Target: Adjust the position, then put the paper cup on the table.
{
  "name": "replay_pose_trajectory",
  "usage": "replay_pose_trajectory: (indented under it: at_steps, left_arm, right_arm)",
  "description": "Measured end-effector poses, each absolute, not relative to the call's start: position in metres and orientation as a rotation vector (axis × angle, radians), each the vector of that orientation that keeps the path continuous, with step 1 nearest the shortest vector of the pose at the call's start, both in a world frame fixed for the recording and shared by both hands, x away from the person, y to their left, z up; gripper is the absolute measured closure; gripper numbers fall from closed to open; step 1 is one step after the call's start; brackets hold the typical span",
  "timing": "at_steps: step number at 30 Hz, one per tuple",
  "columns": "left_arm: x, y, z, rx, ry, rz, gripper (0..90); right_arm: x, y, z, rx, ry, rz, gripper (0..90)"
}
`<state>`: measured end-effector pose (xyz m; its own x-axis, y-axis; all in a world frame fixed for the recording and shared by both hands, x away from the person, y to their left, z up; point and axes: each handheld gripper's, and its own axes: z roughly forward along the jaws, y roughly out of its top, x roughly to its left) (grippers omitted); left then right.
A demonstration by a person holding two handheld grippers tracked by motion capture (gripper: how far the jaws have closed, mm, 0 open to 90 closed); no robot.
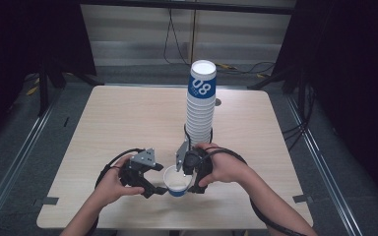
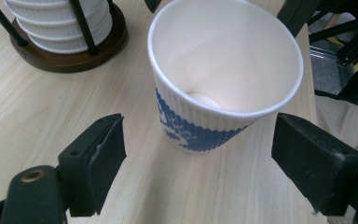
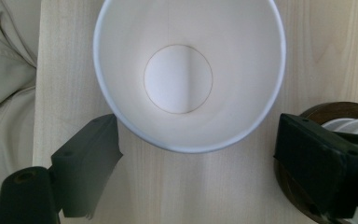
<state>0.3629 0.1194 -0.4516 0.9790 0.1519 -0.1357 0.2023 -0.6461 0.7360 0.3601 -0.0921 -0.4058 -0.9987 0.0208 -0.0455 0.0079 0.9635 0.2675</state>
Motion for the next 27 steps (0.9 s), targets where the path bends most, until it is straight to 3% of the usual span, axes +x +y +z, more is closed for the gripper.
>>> replay_pose_trajectory:
  at_steps: [27]
  left_arm:
    - [0.363,0.133,-0.452,2.274,0.314,-0.072,16.8]
  right_arm:
    - [0.355,-0.126,-0.414,0.172,3.039,0.625,13.6]
